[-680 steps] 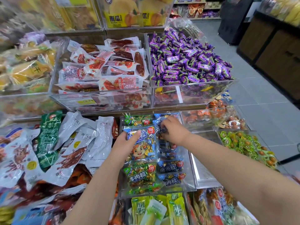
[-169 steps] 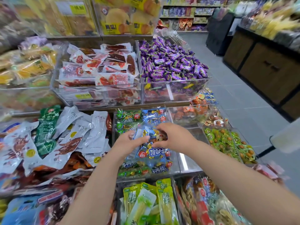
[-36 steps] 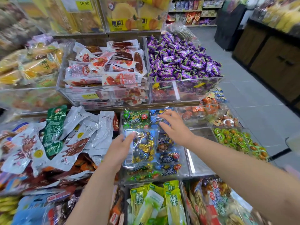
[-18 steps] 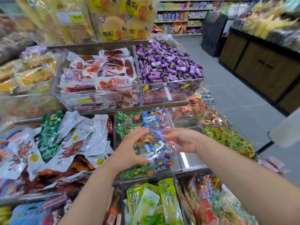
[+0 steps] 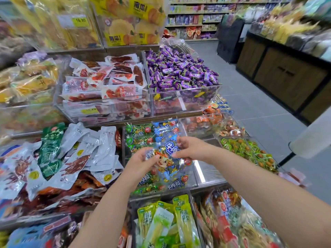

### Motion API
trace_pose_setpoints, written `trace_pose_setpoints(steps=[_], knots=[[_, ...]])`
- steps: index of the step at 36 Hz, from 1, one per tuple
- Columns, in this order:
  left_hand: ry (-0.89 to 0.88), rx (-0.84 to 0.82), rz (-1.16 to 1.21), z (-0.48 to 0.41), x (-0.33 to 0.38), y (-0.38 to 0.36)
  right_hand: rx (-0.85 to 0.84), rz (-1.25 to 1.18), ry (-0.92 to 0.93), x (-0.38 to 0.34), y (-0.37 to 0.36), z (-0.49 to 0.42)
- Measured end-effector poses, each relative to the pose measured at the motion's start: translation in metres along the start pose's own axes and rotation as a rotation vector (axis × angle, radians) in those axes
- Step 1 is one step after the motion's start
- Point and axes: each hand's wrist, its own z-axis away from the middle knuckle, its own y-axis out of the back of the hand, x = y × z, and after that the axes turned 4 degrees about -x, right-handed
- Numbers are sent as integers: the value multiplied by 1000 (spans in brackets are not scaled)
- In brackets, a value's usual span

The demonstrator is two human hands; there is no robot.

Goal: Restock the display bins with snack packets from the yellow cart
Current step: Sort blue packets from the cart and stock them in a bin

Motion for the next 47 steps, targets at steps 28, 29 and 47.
trace_pose_setpoints(steps=[28,29,47], knots=[[15,-129,-1651,-29,-43,17,-17,1239,145,37,-23,-80],[-18,-130,-1681,-29,-42,14,-4,1244,161,41,-25,-80],[21,-242,-1667,-44,-57,14,102,1396,105,53,-28,-101]])
